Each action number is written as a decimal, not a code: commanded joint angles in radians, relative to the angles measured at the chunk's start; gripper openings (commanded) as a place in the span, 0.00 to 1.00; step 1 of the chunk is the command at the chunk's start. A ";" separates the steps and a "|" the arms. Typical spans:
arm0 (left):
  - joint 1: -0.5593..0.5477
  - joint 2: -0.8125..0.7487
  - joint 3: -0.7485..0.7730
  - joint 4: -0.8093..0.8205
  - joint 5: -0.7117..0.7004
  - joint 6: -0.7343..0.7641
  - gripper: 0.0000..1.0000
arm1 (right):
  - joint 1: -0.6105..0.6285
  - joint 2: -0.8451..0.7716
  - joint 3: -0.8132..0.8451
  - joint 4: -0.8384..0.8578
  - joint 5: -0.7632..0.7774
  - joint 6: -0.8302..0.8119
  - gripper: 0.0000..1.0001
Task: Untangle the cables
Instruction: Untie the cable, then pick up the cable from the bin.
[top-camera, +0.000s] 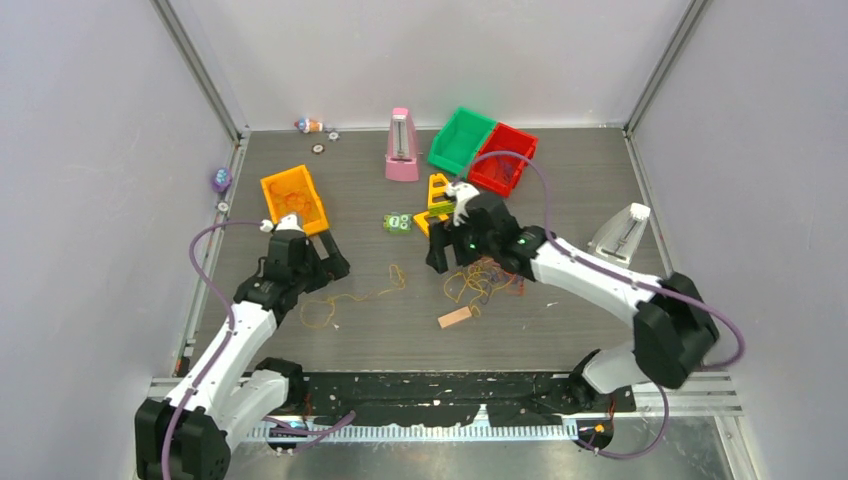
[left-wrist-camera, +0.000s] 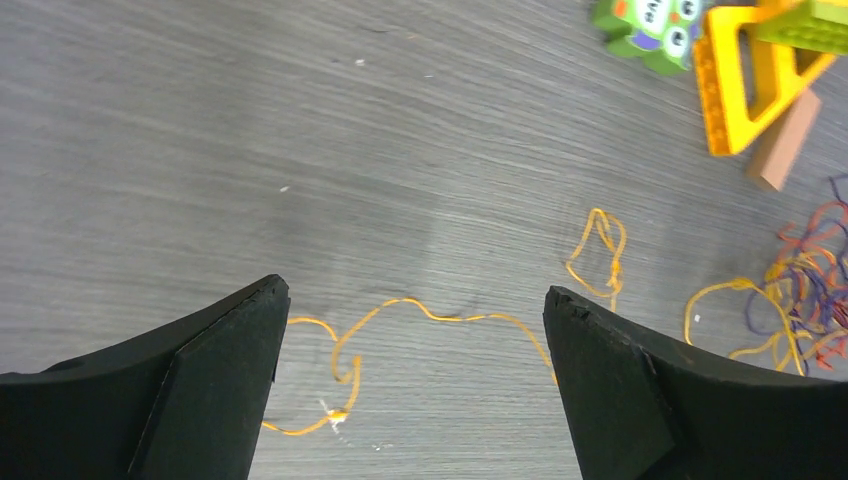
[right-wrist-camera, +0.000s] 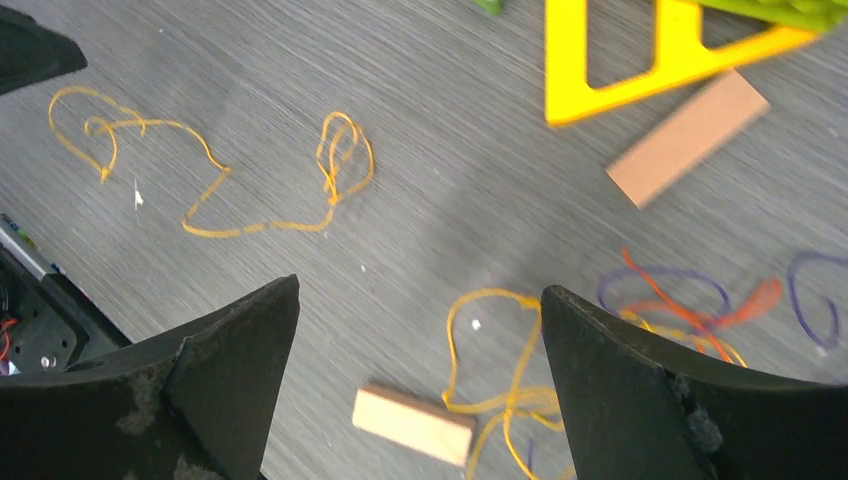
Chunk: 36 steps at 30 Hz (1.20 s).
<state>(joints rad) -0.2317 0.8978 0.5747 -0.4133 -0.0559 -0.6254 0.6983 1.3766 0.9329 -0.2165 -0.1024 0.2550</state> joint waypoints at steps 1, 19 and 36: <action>0.047 0.002 0.059 -0.116 -0.073 -0.065 1.00 | 0.073 0.156 0.185 -0.008 0.038 -0.012 0.95; 0.107 -0.089 -0.007 -0.319 0.098 -0.192 0.88 | 0.237 0.548 0.400 -0.006 0.153 0.109 0.86; -0.011 0.081 -0.181 0.062 0.268 -0.239 0.57 | 0.281 0.537 0.317 0.079 0.244 0.085 0.10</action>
<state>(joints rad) -0.2138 0.9390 0.4068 -0.4828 0.1665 -0.8646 0.9783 1.9804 1.2854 -0.2047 0.1219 0.3367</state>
